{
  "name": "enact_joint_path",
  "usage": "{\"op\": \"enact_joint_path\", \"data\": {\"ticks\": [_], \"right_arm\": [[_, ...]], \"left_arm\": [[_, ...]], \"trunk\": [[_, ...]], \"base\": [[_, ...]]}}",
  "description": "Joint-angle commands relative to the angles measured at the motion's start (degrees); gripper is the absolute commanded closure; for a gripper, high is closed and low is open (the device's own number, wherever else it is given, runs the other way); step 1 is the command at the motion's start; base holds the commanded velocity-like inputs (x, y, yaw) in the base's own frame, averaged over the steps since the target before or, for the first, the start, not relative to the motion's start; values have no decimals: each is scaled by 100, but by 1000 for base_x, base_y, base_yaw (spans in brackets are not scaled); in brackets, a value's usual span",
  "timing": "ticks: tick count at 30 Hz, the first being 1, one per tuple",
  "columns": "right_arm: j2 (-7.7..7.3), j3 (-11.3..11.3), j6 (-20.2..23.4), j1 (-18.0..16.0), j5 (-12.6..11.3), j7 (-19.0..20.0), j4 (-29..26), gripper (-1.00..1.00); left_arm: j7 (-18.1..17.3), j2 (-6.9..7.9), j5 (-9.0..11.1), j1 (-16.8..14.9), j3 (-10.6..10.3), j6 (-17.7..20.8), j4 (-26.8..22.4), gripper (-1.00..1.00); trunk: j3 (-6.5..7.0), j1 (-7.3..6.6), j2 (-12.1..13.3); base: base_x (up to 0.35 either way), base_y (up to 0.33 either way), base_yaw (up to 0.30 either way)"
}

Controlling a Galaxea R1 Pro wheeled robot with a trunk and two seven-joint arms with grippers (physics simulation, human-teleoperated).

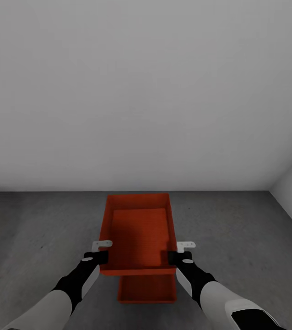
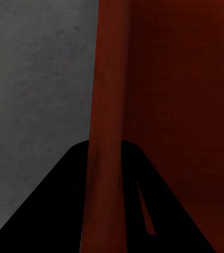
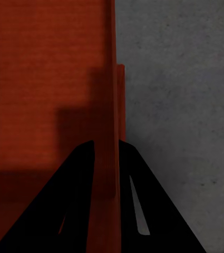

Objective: Move the two storage containers from the living room to the garage. In the garage, place one container on the floor and stack the other container on top of it (either order is fine).

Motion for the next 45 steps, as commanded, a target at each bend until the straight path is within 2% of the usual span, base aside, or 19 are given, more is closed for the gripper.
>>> {"op": "enact_joint_path", "data": {"ticks": [1,6,45], "right_arm": [[-339,-297,-469,-9,85,-191,-20,100],[-341,-297,-469,-8,85,-191,-20,100],[-348,-297,-469,-9,85,-191,-20,100]], "left_arm": [[574,16,29,2,366,39,-2,100],[576,16,29,2,365,37,-2,100],[570,21,36,2,374,51,-2,100]], "trunk": [[-9,3,-10],[-9,3,-10],[-709,859,-1574]], "base": [[0,0,0],[0,0,0],[0,0,0]]}}
